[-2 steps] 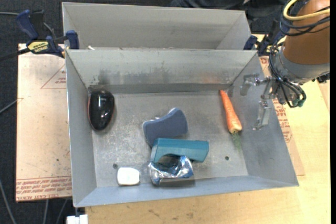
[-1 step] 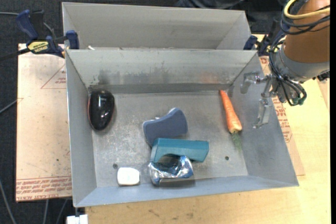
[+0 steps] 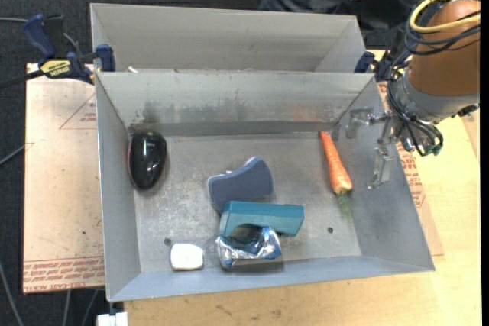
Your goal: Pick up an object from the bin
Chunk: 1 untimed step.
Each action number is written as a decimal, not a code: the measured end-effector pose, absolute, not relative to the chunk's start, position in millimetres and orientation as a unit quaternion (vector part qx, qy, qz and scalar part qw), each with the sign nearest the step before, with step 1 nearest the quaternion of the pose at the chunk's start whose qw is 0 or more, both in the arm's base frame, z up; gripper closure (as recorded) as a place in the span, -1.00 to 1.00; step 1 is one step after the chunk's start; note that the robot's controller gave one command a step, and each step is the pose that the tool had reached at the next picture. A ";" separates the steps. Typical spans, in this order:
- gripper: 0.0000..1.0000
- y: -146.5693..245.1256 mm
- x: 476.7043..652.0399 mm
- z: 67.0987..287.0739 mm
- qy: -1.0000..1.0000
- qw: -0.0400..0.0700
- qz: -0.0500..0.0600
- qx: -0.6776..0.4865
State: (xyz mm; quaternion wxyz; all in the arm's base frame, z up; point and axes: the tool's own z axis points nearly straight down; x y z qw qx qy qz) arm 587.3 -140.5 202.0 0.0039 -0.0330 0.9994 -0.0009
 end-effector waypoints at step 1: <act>-1.00 -151.0 596.3 161.8 0.998 0.002 0.000 -0.070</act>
Offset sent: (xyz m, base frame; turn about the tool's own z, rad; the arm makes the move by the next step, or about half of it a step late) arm 0.0117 -0.0138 -0.0713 -0.2282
